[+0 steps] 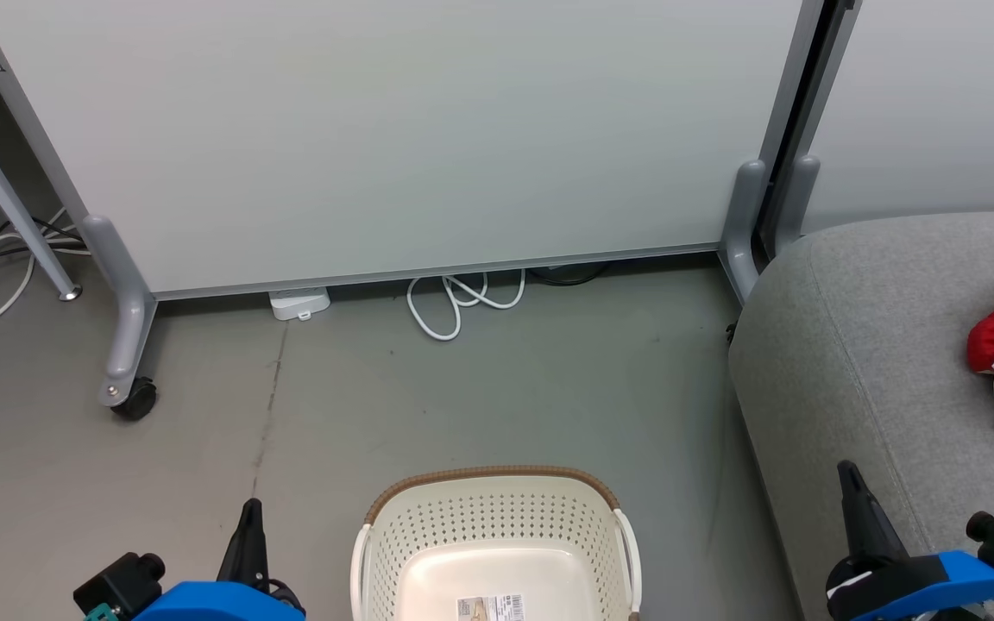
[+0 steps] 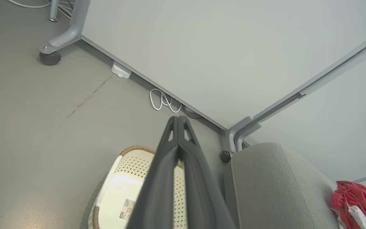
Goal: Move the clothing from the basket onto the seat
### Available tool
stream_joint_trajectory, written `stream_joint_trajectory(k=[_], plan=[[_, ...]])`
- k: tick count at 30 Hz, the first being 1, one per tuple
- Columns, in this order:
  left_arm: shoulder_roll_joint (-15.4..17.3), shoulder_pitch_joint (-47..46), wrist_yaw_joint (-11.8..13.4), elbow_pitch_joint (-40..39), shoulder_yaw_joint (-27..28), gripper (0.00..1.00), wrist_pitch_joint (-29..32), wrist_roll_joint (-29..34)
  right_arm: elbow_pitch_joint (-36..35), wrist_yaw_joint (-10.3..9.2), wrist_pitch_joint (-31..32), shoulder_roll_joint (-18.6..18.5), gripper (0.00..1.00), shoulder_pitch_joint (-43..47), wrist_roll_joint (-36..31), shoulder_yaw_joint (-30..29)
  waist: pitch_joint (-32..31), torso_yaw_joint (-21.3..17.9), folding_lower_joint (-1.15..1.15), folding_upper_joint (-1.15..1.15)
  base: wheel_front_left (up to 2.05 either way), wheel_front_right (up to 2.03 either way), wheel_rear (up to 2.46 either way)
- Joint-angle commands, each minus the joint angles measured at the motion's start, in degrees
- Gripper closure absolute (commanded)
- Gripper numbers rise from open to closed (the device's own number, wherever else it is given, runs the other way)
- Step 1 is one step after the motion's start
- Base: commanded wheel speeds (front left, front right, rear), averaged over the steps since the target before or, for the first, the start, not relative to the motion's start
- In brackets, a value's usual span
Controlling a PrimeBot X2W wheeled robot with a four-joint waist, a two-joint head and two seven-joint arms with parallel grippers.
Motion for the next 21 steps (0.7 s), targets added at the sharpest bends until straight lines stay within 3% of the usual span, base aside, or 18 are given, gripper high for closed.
stream_joint_trajectory(k=[1,21], plan=[[0.1,-1.8,0.0,-1.4,0.5,1.0,0.5,-1.9,-1.0,0.0,0.3,-0.4,1.0,-1.9,2.3,-0.1,0.0,-0.1,-0.01,0.0,0.0,0.0,0.0],[0.0,-2.6,-0.1,-4.7,3.1,1.0,4.2,-14.7,-1.5,0.0,3.0,-0.5,1.0,-3.0,17.0,-0.4,0.3,-1.1,-0.01,0.0,0.0,0.0,0.0]])
